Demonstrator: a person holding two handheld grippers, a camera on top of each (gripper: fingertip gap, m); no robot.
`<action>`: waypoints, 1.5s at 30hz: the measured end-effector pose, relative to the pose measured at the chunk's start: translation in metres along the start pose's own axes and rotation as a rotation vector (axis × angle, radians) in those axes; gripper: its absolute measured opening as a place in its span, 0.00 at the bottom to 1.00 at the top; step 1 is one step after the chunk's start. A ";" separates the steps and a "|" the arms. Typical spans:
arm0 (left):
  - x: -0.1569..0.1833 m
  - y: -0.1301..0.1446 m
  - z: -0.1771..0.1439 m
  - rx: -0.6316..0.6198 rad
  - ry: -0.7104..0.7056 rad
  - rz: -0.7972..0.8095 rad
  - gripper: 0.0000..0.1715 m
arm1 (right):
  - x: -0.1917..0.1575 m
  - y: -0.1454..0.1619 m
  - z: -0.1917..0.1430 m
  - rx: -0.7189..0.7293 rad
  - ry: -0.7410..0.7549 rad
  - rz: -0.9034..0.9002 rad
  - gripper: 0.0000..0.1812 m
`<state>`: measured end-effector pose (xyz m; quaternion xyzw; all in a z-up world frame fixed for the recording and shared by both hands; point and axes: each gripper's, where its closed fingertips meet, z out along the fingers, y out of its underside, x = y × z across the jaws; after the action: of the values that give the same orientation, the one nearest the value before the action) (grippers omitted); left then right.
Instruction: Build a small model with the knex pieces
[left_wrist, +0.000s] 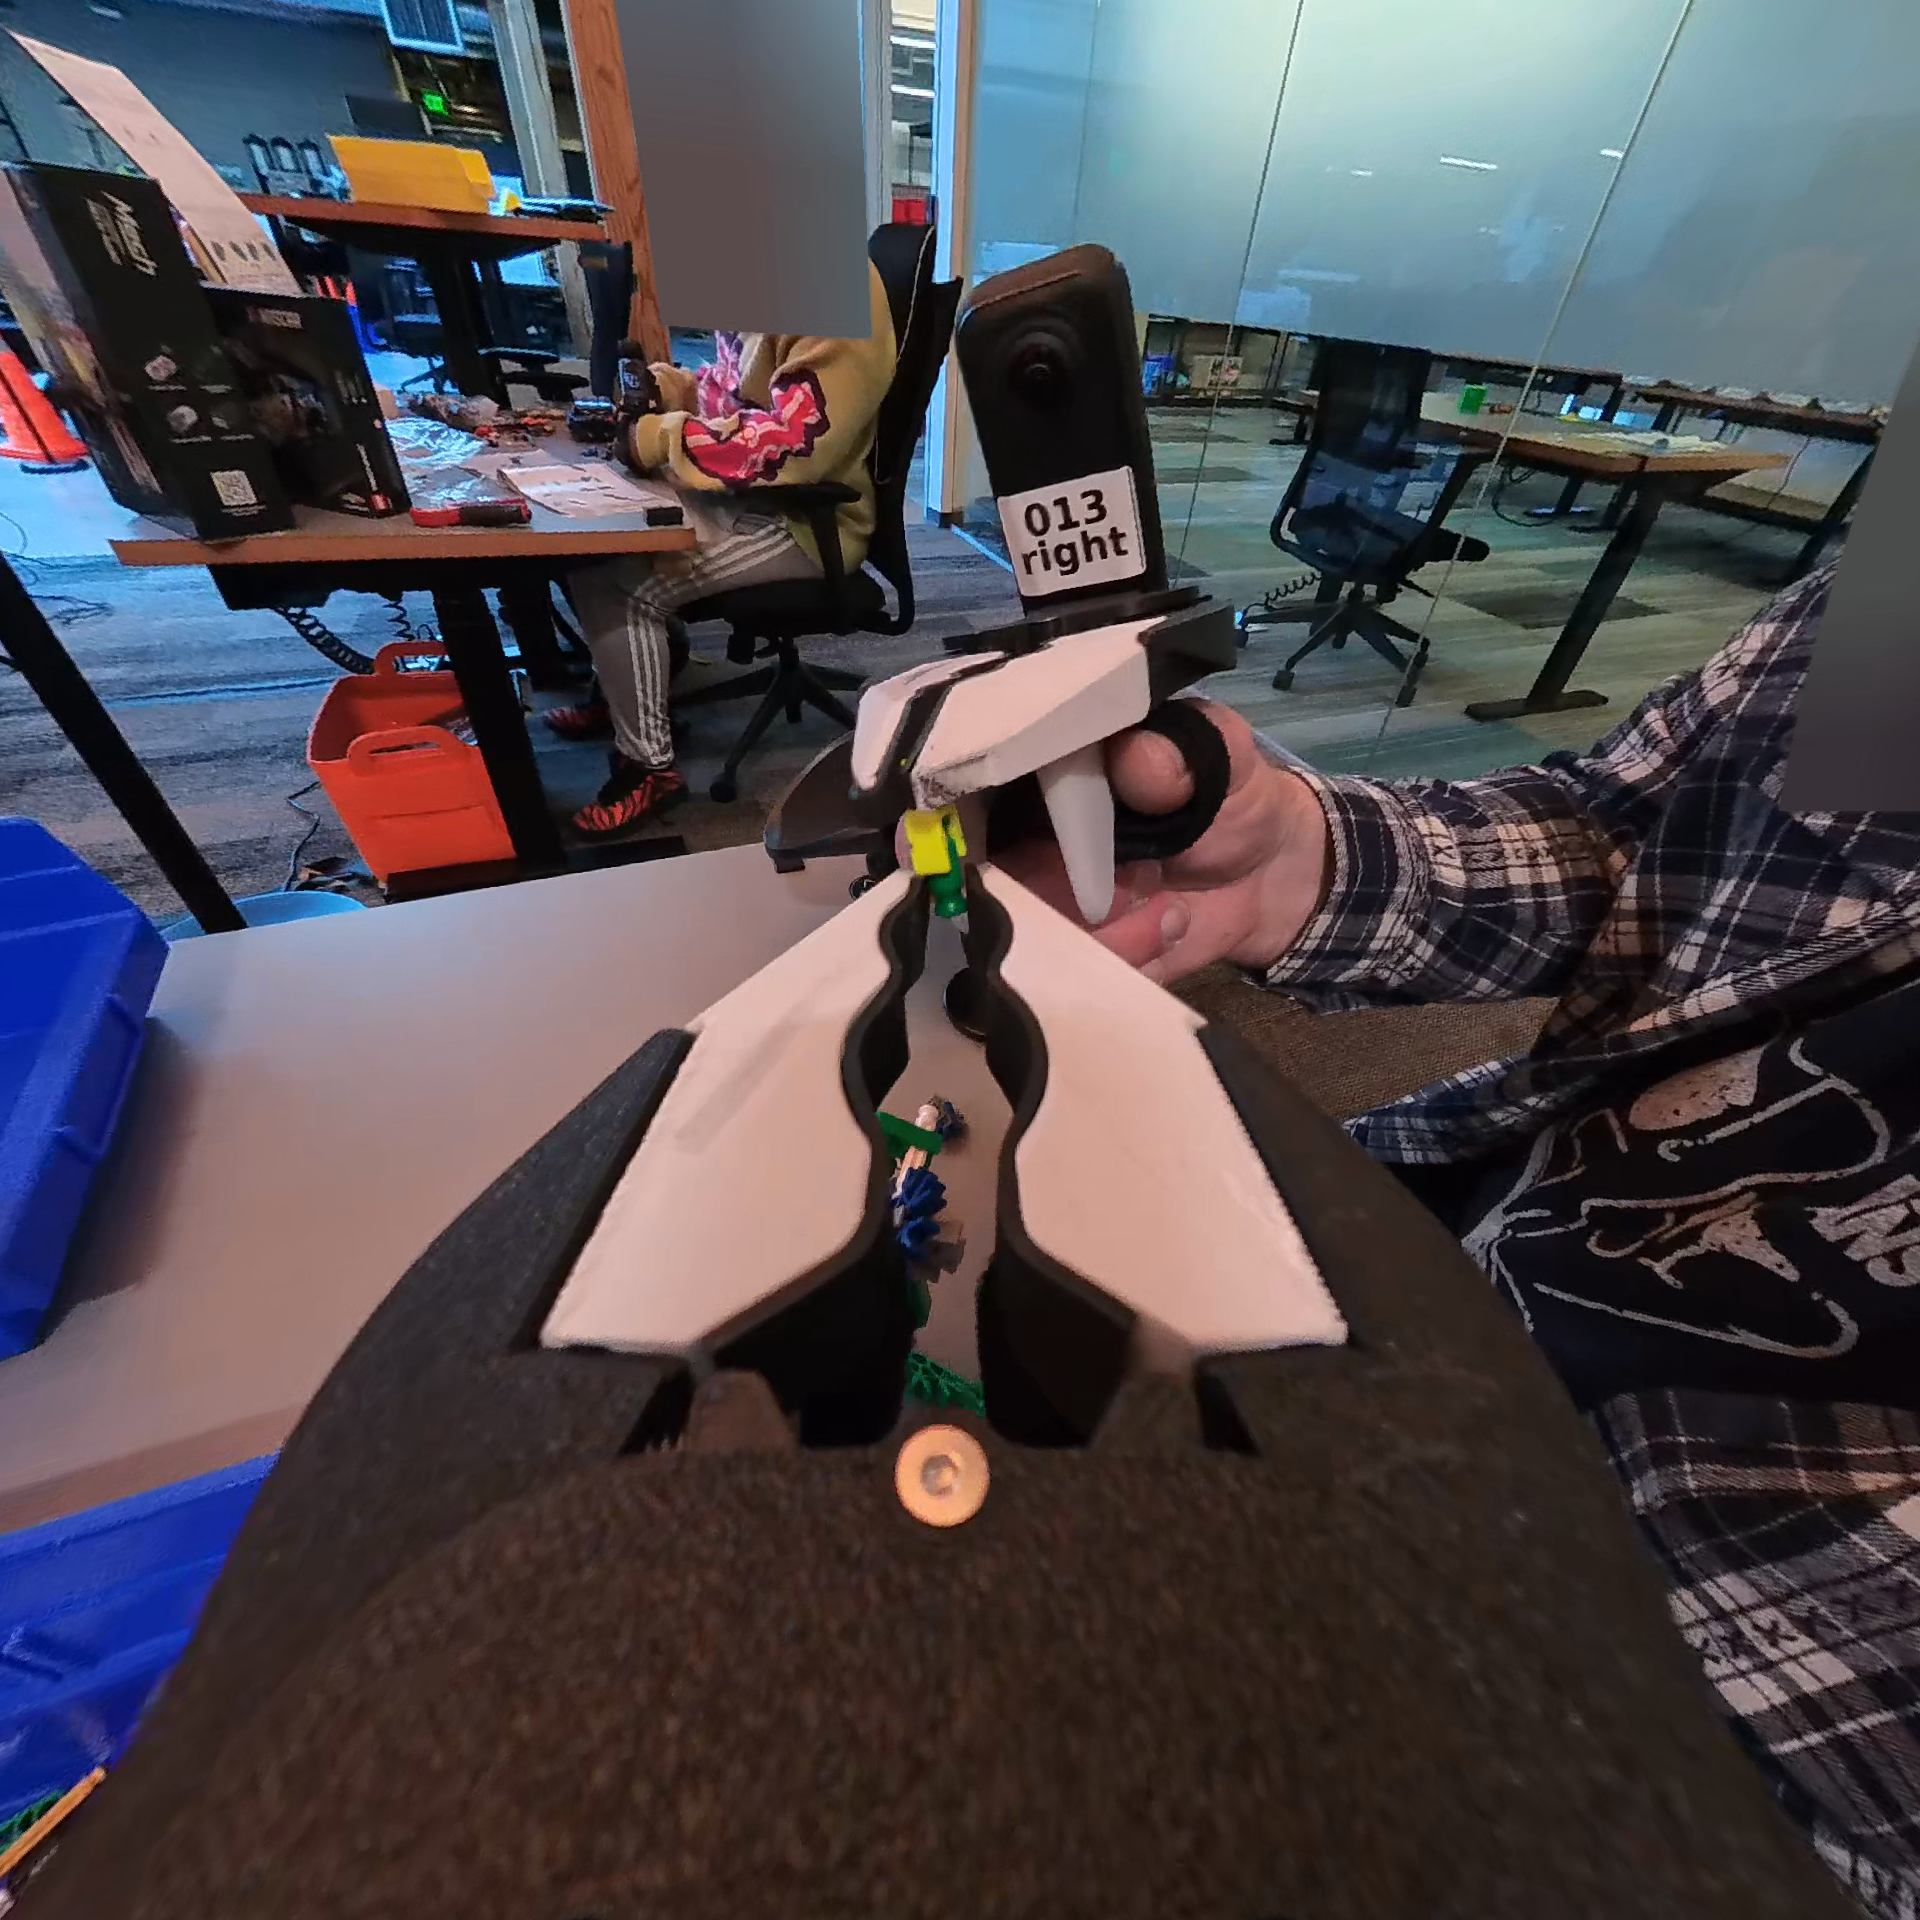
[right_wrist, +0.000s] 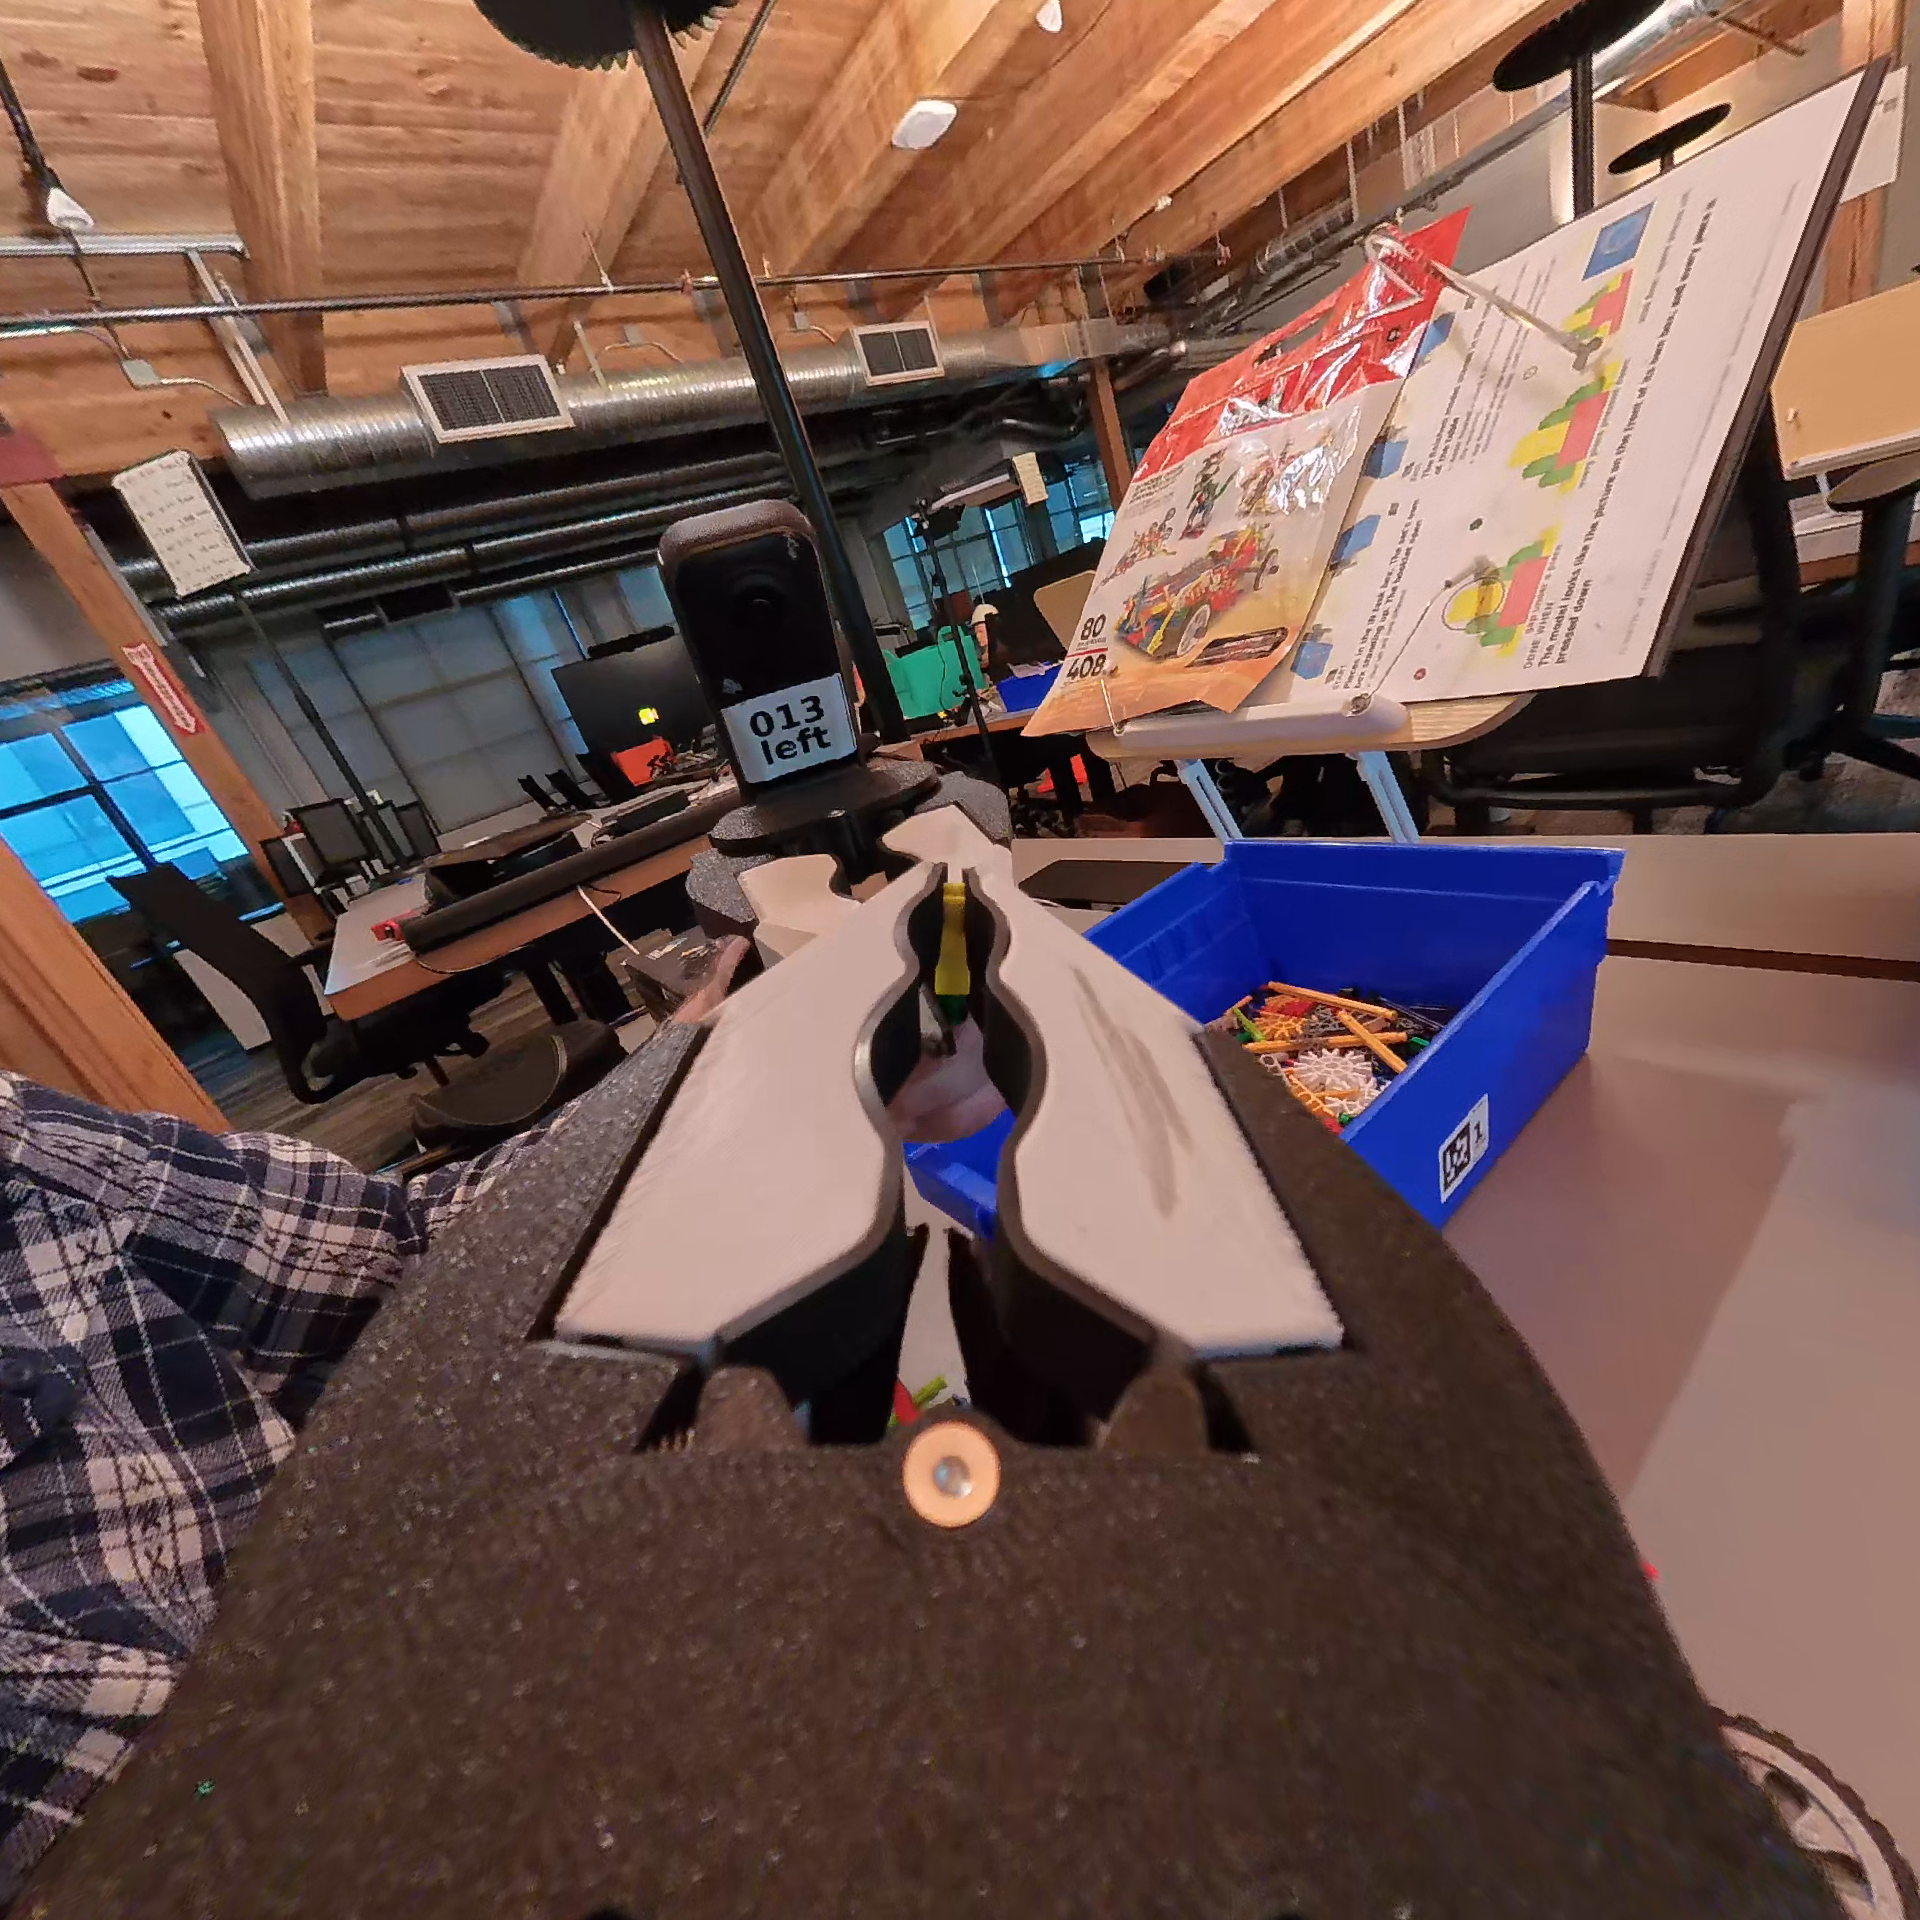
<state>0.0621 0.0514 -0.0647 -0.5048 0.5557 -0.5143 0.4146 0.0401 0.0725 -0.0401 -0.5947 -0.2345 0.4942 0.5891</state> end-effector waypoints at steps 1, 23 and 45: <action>0.000 0.000 0.000 0.002 0.002 -0.004 0.02 | 0.000 0.000 0.000 -0.001 0.001 -0.006 0.01; -0.005 0.000 0.000 -0.037 -0.068 0.044 0.02 | 0.001 0.000 -0.003 -0.136 0.063 -0.189 0.02; -0.001 -0.006 -0.003 -0.084 -0.153 0.213 0.01 | -0.007 -0.002 -0.001 -0.092 -0.062 0.080 0.02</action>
<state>0.0603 0.0530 -0.0581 -0.4976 0.5939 -0.4035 0.4867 0.0385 0.0663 -0.0358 -0.6144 -0.2511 0.5242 0.5336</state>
